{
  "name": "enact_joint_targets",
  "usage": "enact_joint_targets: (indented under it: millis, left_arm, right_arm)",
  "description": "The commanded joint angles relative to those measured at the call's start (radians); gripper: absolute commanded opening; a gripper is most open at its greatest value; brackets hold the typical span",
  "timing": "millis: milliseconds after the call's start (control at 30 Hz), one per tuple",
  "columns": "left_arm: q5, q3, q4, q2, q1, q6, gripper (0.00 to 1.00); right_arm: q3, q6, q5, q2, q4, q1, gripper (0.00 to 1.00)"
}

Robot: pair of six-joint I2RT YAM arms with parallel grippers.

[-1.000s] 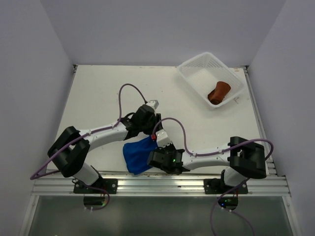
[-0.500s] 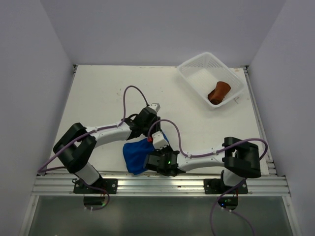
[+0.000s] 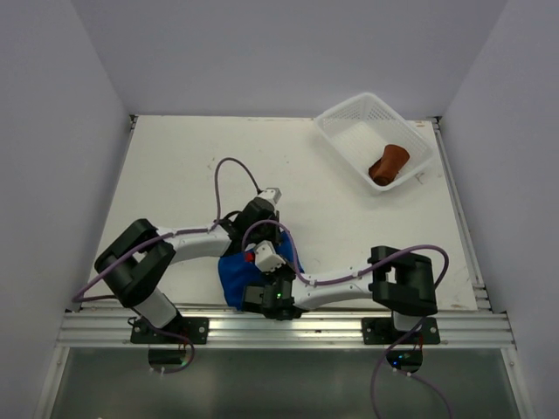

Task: Roll the towels
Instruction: Roll the towel

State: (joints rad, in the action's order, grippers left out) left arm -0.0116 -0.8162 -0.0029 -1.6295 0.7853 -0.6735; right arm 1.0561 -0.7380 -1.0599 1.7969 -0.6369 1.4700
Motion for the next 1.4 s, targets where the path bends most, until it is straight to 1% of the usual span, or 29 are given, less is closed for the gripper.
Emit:
enact_joint_targets:
  millis: [0,100,200,367,567,700,867,967,1100,1200,1333,1367]
  left_arm:
    - [-0.015,0.11,0.249,0.059,-0.023,-0.04,0.0]
    - [-0.019,0.141,0.338,0.076,-0.04,-0.046,0.0]
    - [-0.021,0.132,0.375,0.071,-0.054,-0.023,0.0]
    - [-0.016,0.1,0.443,0.033,-0.072,0.003,0.0]
    - [-0.004,0.08,0.518,-0.021,-0.075,0.0,0.0]
    - [0.007,0.115,0.584,-0.032,-0.074,-0.034,0.0]
    - [0.006,0.189,0.624,0.0,-0.073,-0.084,0.0]
    - [0.007,0.222,0.621,0.035,-0.066,-0.1,0.0]
    - [-0.037,0.296,0.626,0.076,-0.052,-0.126,0.0]
    - [-0.05,0.319,0.633,0.066,-0.049,-0.13,0.0]
    - [-0.054,0.313,0.646,0.024,-0.049,-0.103,0.0]
    - [-0.053,0.31,0.644,0.017,-0.049,-0.098,0.0]
  right_arm:
    - [0.047,0.012,-0.068,0.018,-0.063,0.015,0.0]
    - [0.059,0.063,-0.064,0.021,-0.059,0.016,0.0]
    - [0.087,0.127,-0.071,0.032,-0.069,0.015,0.0]
    - [0.058,0.244,-0.043,0.065,0.035,-0.008,0.0]
    - [0.053,0.275,-0.045,0.122,0.013,-0.027,0.0]
    - [0.03,0.287,-0.032,0.124,-0.003,-0.028,0.0]
    - [-0.013,0.301,0.014,0.107,-0.001,-0.036,0.0]
    - [-0.025,0.308,0.037,0.111,0.008,-0.036,0.0]
    - [-0.022,0.328,0.052,0.124,0.016,-0.037,0.0]
    - [-0.024,0.36,0.087,0.114,0.037,-0.037,0.0]
    - [-0.07,0.396,0.129,0.062,0.106,-0.036,0.0]
    - [-0.079,0.399,0.132,0.03,0.115,-0.037,0.02]
